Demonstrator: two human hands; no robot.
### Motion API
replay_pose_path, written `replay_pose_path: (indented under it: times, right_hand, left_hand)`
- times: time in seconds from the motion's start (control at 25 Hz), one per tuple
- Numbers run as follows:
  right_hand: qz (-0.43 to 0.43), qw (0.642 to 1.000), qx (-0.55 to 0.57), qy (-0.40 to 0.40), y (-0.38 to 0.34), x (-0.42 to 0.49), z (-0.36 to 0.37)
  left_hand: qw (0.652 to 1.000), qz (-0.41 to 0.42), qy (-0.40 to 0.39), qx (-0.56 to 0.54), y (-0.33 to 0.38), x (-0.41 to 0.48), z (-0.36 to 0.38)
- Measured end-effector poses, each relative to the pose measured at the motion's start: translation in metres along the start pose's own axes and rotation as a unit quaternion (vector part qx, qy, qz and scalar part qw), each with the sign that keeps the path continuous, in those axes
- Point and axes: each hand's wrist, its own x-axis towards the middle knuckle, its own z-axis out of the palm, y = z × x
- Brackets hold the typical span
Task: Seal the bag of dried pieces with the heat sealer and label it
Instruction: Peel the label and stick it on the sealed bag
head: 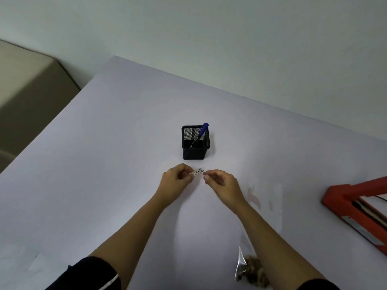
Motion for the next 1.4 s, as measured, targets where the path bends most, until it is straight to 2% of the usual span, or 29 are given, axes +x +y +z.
replay_pose_path:
  times: [0.12,0.36,0.6,0.92,1.16,1.4]
  right_hand:
    - [-0.018,0.997,0.076,-0.003,-0.028,-0.016,-0.019]
    - [-0.056,0.993,0.101,-0.013,-0.069,-0.051,-0.054]
    - [-0.048,0.985,0.164,0.009,-0.081,-0.08,-0.083]
    - [-0.032,0.968,0.247,-0.032,-0.083,-0.102,-0.105]
    - [-0.036,0.964,0.262,-0.031,-0.084,-0.106,-0.11]
    - [-0.037,0.974,0.222,-0.008,-0.085,-0.105,-0.11]
  left_hand:
    - [0.996,0.011,-0.049,-0.073,0.032,-0.013,-0.014]
    - [0.989,0.064,-0.11,-0.073,0.089,-0.043,-0.018]
    - [0.98,0.099,-0.113,-0.135,0.12,-0.068,-0.002]
    - [0.972,0.127,-0.108,-0.166,0.138,-0.088,0.018]
    - [0.973,0.124,-0.103,-0.163,0.141,-0.092,0.023]
    - [0.972,0.123,-0.103,-0.17,0.141,-0.092,0.023]
